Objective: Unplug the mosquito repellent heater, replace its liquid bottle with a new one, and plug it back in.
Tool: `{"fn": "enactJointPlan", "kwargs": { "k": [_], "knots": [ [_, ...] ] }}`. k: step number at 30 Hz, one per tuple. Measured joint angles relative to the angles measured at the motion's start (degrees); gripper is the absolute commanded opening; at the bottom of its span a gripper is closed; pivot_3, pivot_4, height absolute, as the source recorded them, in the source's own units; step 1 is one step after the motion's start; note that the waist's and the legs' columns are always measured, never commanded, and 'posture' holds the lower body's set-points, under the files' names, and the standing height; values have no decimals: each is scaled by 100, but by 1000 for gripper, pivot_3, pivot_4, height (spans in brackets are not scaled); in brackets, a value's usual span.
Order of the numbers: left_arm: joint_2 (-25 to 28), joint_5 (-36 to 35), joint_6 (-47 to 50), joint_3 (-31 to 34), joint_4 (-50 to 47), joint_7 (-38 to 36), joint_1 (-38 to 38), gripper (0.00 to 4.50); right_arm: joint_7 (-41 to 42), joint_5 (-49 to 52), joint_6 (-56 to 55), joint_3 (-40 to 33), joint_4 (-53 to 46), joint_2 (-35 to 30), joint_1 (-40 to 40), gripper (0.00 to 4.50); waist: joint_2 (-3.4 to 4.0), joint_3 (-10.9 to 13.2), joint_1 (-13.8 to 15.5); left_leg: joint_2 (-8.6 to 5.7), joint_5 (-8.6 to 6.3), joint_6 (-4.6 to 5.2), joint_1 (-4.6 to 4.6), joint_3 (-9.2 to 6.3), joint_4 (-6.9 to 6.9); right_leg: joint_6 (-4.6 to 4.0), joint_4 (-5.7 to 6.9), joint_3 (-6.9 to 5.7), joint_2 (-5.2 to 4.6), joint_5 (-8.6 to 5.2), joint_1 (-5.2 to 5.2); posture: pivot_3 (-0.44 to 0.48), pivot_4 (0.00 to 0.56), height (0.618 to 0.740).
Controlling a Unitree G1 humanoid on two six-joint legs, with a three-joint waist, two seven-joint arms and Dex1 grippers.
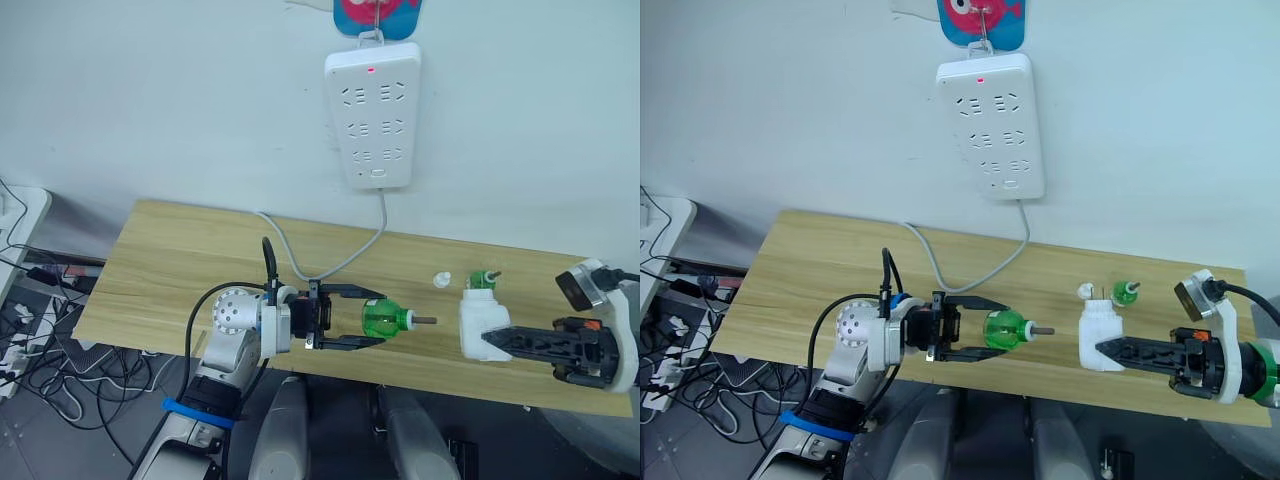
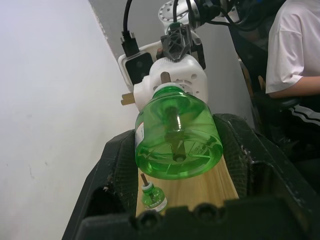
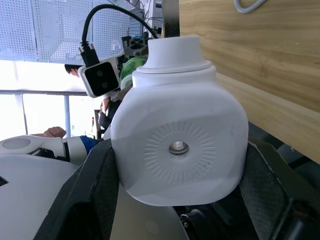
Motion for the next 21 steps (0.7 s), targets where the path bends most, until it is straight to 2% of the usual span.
{"fn": "enactJointPlan", "kwargs": {
  "k": [11, 21],
  "knots": [
    [-41, 60, 3, -124, 12, -2, -12, 2240, -13, 32, -300, 352, -150, 26, -302, 2933, 0, 0, 0, 0, 0, 0, 0, -1, 0, 0, 0, -1, -1, 0, 0, 116, 380, 740],
    [-66, 146, -1, -176, 123, 1, -9, 2240, -10, 36, -362, 384, -256, 34, -386, 2933, 0, 0, -1, 0, 0, 0, 0, -1, 0, 0, 1, -1, -1, 0, 0, 106, 388, 740]
  ]
}}
